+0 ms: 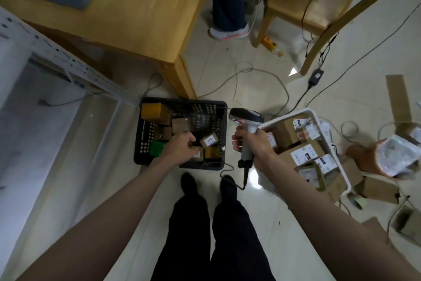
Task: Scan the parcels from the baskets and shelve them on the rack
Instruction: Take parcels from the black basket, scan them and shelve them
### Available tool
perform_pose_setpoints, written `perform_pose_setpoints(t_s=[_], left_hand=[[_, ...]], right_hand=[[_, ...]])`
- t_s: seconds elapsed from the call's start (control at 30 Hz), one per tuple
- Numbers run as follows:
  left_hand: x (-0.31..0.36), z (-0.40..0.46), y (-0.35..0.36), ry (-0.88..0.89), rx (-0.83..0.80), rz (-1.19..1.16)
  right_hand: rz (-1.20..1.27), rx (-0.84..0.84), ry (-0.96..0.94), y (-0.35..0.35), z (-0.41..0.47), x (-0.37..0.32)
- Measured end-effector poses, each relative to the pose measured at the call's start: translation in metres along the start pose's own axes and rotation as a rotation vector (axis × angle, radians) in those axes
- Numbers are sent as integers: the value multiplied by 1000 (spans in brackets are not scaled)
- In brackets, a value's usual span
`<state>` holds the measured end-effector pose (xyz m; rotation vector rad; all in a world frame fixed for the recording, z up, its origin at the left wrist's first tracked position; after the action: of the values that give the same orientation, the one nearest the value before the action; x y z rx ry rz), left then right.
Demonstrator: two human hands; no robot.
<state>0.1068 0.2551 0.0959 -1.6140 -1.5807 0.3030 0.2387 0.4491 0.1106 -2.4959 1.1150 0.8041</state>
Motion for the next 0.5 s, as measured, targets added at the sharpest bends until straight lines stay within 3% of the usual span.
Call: perform_pose_setpoints(t_s=[0.5], left_hand=[[-111,221,226,19,-174,45]], right_hand=[[199,41,284,43,215,196]])
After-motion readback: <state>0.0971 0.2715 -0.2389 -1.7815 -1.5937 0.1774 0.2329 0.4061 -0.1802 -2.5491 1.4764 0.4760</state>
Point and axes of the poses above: each hand's wrist, its own z-axis towards the middle knuckle, its own y-axis out of the palm, x = y × z, the point moved 9 cm from there along z, towards the middle knuckle, and after that the axes turned 7 degrees about x, right-handed, at the moved point
